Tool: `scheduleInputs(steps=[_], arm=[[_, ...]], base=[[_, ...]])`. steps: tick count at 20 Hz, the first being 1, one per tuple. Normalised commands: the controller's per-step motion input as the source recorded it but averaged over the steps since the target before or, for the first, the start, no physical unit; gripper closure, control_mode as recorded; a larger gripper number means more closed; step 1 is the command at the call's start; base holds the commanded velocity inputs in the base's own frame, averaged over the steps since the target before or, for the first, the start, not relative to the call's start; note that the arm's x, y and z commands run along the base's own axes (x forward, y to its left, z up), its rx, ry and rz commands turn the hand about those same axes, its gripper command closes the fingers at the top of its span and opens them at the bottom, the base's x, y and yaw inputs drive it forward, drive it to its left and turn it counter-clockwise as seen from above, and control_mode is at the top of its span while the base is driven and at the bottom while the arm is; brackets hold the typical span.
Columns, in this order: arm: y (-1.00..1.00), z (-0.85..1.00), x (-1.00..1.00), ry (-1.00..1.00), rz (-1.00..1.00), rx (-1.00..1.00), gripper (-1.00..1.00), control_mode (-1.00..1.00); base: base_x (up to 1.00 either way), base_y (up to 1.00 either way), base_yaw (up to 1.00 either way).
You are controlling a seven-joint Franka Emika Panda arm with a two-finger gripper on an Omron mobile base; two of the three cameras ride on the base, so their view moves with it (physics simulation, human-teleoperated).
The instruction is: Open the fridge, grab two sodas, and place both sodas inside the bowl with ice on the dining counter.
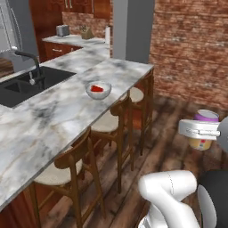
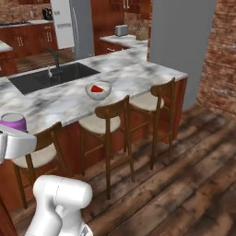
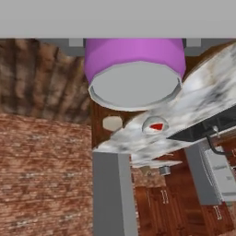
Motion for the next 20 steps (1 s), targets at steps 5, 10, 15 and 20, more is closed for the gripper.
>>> scheduleInputs(steps=[5, 10, 15, 20], arm=[[0.0, 0.0, 0.0, 0.0, 0.0, 0.0, 1.0, 1.0], [0.0, 0.0, 0.0, 0.0, 0.0, 0.0, 1.0, 1.0], [0.0, 0.0, 0.0, 0.0, 0.0, 0.0, 1.0, 1.0], [0.0, 0.0, 0.0, 0.0, 0.0, 0.0, 1.0, 1.0]], base=[[0.48, -0.64, 0.37], [0.29, -0.7, 0.37], [0.27, -0.69, 0.38], [0.26, -0.68, 0.38]])
